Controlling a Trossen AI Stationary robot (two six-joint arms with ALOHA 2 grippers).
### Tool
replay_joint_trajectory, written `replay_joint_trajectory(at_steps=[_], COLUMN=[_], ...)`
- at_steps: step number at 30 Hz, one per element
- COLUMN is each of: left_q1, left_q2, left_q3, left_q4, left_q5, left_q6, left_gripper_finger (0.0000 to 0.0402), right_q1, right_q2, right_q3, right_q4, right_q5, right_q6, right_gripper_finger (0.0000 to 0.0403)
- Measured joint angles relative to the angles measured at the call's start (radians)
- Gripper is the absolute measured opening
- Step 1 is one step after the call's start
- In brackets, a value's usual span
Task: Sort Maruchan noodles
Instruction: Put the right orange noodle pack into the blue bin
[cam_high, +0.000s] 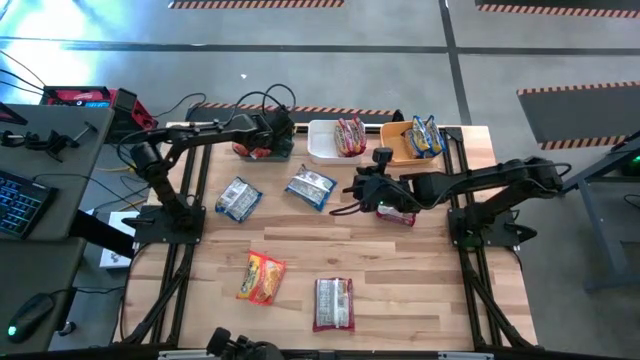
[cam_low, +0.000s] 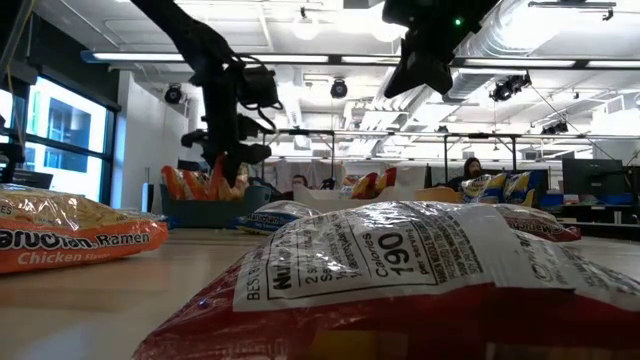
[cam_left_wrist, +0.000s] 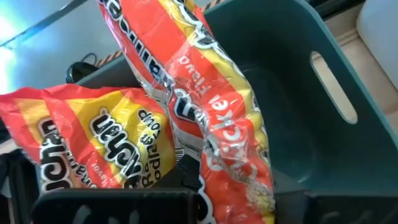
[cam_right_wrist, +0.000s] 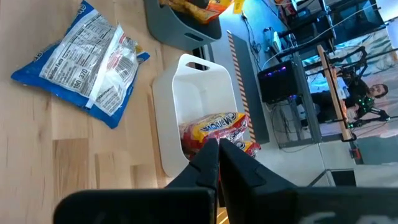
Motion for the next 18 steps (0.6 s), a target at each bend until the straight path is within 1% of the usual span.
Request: replay_joint_trajectory(at_steps=[9, 18], left_q1=[-0.001, 0.010], left_q2=[-0.001, 0.000], left_q3=[-0.045, -0.098], left_q4=[0.048, 0.106], left_q5=[-0.022, 0.026], left_q6=[-0.010, -0.010], left_gripper_finger=[0.0032, 0.0032], right_q1=[0.000, 0.000], right_q2=[0.000, 0.000], right_q3=[0.000, 0.000], right_q4=[-0.023, -0.042], right_q5=[-0.004, -0.008], right_q6=[0.027, 0.029], right_gripper_finger=[0.0000, 0.0000])
